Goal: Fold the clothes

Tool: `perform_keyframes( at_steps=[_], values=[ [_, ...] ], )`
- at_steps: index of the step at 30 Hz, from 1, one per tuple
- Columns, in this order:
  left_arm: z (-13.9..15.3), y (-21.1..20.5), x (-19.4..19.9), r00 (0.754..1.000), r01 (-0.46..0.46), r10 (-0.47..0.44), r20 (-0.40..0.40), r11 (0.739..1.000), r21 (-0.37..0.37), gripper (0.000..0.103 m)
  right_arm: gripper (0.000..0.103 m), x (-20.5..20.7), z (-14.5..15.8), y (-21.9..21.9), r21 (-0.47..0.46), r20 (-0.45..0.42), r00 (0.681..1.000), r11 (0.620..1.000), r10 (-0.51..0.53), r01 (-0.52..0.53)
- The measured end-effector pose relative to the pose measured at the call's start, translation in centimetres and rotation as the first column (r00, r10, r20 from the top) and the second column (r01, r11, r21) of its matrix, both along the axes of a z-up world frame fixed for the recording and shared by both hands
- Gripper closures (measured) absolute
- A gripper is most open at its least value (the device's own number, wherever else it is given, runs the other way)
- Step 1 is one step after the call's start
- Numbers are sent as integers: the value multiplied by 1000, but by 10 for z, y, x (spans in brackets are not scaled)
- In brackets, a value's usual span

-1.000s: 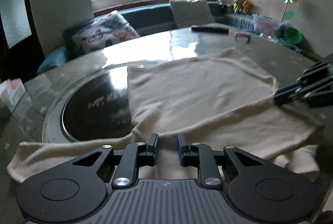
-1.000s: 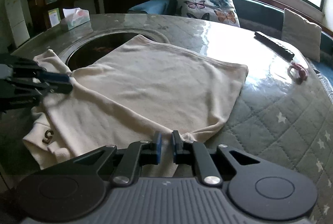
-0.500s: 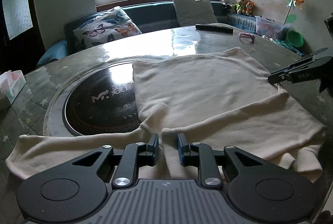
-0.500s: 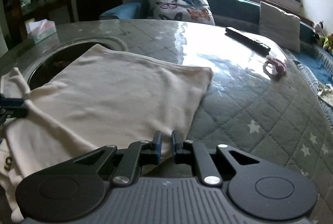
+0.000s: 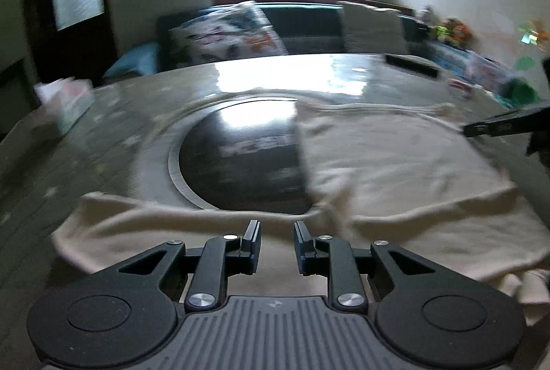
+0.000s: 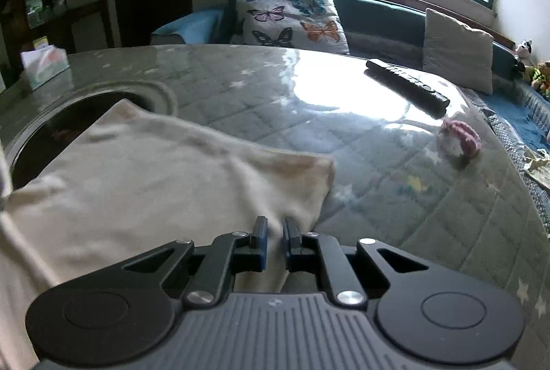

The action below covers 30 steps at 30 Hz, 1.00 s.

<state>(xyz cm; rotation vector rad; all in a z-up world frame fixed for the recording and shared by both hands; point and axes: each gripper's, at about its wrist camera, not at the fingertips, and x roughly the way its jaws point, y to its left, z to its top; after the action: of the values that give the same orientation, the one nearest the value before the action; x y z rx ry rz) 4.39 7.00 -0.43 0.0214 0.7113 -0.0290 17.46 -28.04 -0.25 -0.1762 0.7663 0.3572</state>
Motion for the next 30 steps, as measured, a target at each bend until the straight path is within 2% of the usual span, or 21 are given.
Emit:
perform_keyframes(
  at_steps=[5,10,14,22,28,29,30],
  values=[
    [1,39,-2,989,-146,146,-13,989,0,78,95,28,-3,-5,11,10,999,999,-32,32],
    [2,74,-8,957,-290,290,-9,957,9,73,95,45,-7,-5,21,22,999,999,-49,48],
    [0,93,-11,928,-374,374,-8,927,16,60,95,48,-6,0,-8,32,999,999,-34,34],
    [-10,116,-7,892,-452,452,-31,892,4,59,95,48,-2,10,-52,37,999,999,-12,14],
    [-10,127,0,890,-456,455,-31,890,-24,59,95,26,15,16,-52,55,998,998,34,-31],
    [-10,127,1,891,-455,454,-29,890,-28,60,95,20,18,18,-52,61,997,998,48,-45],
    [-10,128,1,892,-452,452,-25,891,-35,69,95,13,22,20,-52,66,996,997,63,-59]
  ],
)
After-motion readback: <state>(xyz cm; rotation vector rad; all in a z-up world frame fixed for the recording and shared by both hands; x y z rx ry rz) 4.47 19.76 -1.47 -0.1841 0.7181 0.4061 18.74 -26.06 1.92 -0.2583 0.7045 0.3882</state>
